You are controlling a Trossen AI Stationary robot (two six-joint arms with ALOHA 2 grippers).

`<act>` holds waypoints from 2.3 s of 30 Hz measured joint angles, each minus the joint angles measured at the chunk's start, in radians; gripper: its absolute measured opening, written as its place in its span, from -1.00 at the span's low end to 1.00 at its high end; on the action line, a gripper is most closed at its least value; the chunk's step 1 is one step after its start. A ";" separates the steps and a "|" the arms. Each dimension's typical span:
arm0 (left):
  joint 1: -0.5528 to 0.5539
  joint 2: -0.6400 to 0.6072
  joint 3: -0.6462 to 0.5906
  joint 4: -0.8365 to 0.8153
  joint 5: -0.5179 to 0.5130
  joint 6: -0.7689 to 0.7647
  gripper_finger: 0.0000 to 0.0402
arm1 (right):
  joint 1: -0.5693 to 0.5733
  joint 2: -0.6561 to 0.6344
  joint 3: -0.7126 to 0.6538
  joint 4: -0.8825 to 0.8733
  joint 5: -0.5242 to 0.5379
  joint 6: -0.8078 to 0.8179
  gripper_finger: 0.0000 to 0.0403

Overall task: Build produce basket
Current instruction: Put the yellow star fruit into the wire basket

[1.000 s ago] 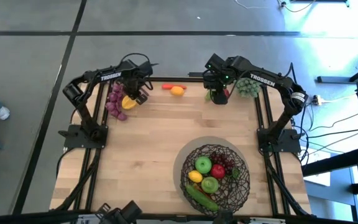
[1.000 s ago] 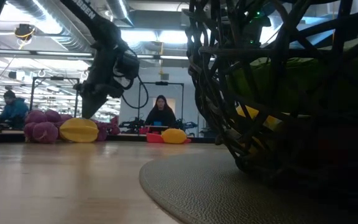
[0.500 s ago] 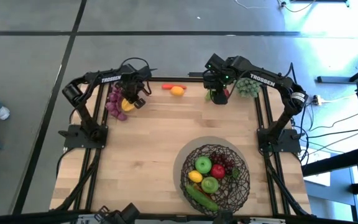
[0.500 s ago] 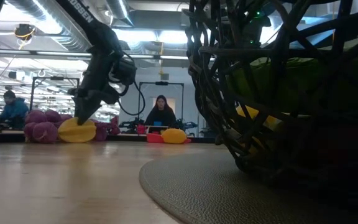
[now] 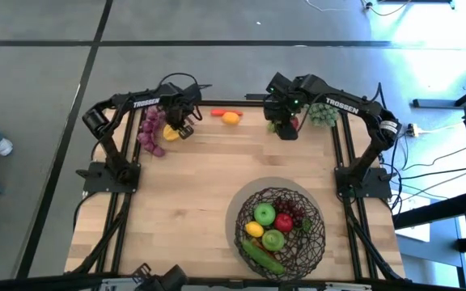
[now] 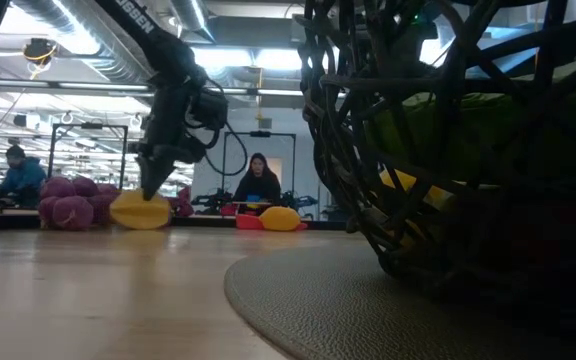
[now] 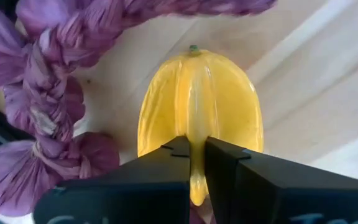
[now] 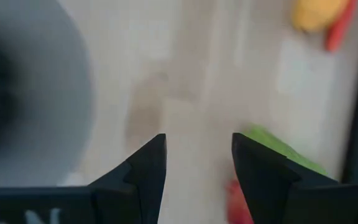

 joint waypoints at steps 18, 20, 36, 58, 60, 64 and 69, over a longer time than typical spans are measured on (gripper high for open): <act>-0.289 -0.137 0.184 -0.007 0.263 -0.044 -1.00 | 0.041 -0.264 0.001 -0.057 -0.204 0.028 -0.12; -0.352 -0.142 0.230 -0.008 0.264 -0.080 -1.00 | 0.053 -0.294 0.001 -0.075 -0.204 0.028 -0.12; -0.730 -0.129 0.404 0.287 0.118 -0.350 -1.00 | 0.163 -0.413 0.001 -0.120 -0.204 0.000 -0.12; -0.775 -0.186 0.414 0.559 -0.262 -0.044 -1.00 | 0.282 -0.417 0.002 0.265 0.025 0.370 -0.12; -0.775 -0.210 0.414 0.566 -0.277 -0.019 -1.00 | 0.282 -0.417 0.002 0.297 0.027 0.370 -0.12; -0.775 -0.230 0.413 0.589 -0.302 0.021 -1.00 | 0.282 -0.414 0.002 0.358 0.025 0.393 -0.12; -0.774 -0.238 0.414 0.625 -0.320 0.059 -1.00 | 0.282 -0.412 0.002 0.412 0.025 0.428 -0.12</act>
